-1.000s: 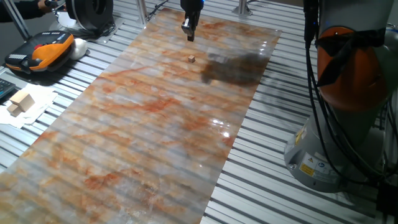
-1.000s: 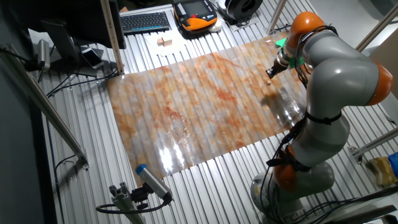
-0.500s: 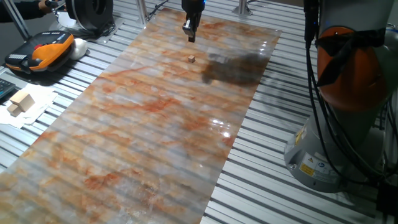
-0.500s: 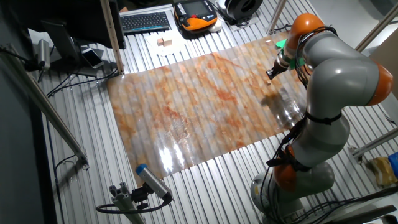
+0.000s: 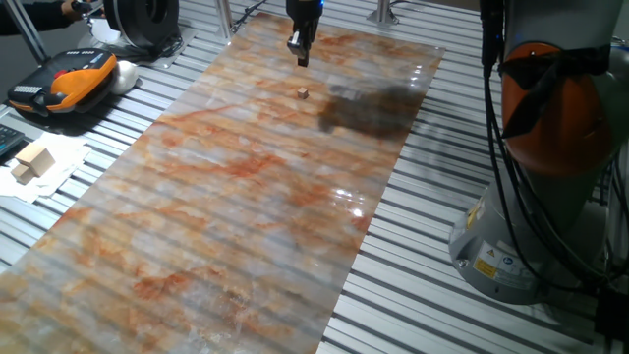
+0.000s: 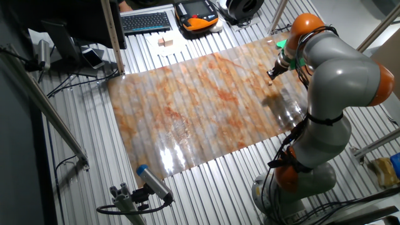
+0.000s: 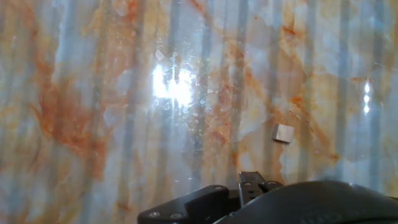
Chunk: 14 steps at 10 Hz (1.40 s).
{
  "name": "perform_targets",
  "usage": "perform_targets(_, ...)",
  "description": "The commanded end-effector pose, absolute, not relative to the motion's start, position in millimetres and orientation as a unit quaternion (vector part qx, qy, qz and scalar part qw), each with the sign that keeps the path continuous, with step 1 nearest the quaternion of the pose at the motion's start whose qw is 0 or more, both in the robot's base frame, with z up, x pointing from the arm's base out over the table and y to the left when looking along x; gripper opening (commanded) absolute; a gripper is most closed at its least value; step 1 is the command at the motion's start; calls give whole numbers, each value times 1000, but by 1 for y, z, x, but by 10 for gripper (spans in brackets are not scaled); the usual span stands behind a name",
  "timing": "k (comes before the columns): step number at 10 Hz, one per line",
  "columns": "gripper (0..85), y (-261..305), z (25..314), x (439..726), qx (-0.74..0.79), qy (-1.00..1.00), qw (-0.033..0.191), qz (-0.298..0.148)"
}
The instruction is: Pick up the small block on the left and move it to the right
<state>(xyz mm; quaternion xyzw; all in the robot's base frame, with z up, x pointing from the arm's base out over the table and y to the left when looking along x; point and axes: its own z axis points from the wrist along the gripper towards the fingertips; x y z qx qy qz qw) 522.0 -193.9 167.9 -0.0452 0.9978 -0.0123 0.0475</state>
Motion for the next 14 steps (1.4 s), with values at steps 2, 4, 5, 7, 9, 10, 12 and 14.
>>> perform_targets(2,0,-194,169,523,-34,998,43,-9)
perform_targets(4,0,-192,168,526,-23,999,44,-20)
perform_targets(5,0,-193,169,526,-22,998,46,-26)
perform_targets(7,0,-193,172,526,-27,998,45,-16)
perform_targets(9,0,-193,171,526,-32,998,45,-9)
perform_targets(10,0,-193,171,526,-37,998,46,-8)
perform_targets(12,0,-193,171,526,-40,997,58,-19)
perform_targets(14,0,-193,171,526,-30,998,58,-7)
